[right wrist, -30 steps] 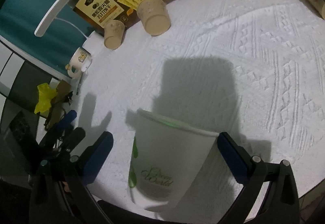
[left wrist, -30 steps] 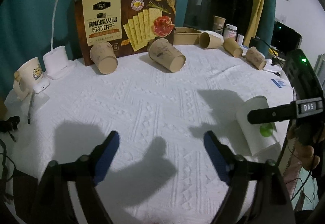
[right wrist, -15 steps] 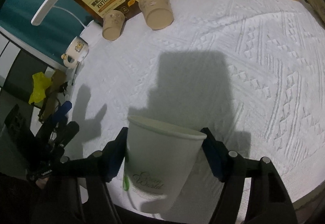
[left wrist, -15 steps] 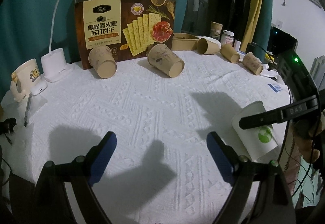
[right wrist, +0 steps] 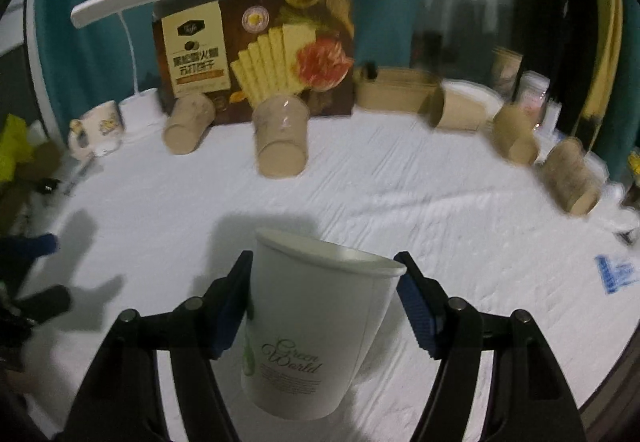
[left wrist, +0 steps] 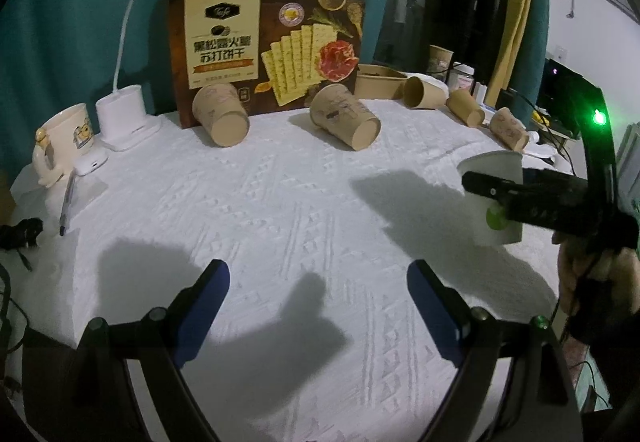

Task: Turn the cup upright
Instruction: 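Rotate the white cup upright with the right gripper and lower it to the table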

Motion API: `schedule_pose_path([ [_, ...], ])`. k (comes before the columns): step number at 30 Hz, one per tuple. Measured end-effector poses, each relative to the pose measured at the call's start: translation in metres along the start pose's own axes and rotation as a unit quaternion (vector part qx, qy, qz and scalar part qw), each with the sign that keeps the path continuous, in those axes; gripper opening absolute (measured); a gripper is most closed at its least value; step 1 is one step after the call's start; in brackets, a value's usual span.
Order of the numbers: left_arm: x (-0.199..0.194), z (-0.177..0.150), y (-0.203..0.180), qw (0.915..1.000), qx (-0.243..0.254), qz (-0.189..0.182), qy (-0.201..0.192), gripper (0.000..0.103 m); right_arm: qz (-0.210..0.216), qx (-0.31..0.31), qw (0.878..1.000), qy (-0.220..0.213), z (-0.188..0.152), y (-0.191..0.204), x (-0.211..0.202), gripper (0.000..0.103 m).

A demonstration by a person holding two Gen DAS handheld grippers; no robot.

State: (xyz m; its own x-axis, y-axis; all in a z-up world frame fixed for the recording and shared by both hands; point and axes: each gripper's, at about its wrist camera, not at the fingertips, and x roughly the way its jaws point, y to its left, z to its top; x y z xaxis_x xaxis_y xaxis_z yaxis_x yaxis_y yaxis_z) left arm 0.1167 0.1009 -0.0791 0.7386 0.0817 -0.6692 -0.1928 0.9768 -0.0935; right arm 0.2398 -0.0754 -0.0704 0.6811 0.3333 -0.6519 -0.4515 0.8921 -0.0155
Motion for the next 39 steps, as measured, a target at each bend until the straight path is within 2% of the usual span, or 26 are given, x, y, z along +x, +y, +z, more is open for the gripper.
schedule_pose_path([
  [6,-0.001,-0.003,0.002,1.0000,-0.006,0.005,0.005,0.091,-0.036,-0.027,0.998,-0.054,-0.012,0.007,-0.009,0.067],
  [10,0.000,-0.005,-0.001,0.9999,-0.006,0.003,0.008,0.090,-0.051,-0.039,0.996,-0.067,-0.021,0.009,-0.018,0.067],
  [17,-0.001,-0.007,-0.009,0.9999,0.005,-0.003,0.011,0.090,-0.053,-0.043,0.994,-0.085,-0.038,0.008,-0.038,0.067],
  [29,-0.006,-0.010,-0.022,0.9998,0.014,-0.011,0.010,0.090,-0.050,-0.046,0.995,-0.072,-0.065,0.013,-0.057,0.067],
  [39,-0.011,-0.015,-0.028,0.9996,0.020,-0.013,0.012,0.090,-0.038,-0.014,0.998,-0.043,-0.078,0.009,-0.060,0.067],
])
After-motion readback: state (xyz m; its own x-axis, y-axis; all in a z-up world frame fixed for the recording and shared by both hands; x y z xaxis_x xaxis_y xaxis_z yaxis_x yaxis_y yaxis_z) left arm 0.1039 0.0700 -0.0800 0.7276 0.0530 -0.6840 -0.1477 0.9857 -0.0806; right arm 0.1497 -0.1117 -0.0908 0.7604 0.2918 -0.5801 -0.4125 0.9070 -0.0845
